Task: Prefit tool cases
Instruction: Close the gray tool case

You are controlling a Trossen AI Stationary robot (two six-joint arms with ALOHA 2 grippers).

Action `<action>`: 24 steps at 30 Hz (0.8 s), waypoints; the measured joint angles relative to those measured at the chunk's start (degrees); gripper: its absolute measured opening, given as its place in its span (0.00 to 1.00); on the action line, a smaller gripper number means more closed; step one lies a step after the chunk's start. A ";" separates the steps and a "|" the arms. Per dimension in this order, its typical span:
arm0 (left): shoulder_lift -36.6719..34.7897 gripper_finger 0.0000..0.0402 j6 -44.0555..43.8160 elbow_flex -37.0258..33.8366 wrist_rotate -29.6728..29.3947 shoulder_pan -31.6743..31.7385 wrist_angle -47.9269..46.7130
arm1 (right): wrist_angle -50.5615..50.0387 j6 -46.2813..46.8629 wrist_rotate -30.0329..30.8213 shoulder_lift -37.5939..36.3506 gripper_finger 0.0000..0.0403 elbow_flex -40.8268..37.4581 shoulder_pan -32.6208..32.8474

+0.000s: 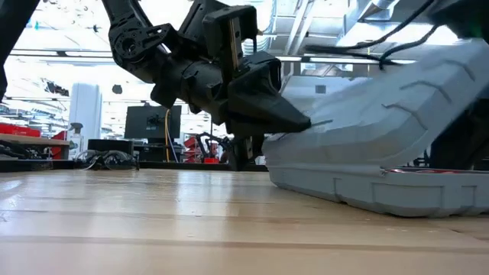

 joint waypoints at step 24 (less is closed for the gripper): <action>-13.31 0.00 8.62 -4.15 -12.55 -4.79 -25.27 | 0.94 0.72 6.96 -5.29 0.00 3.16 5.91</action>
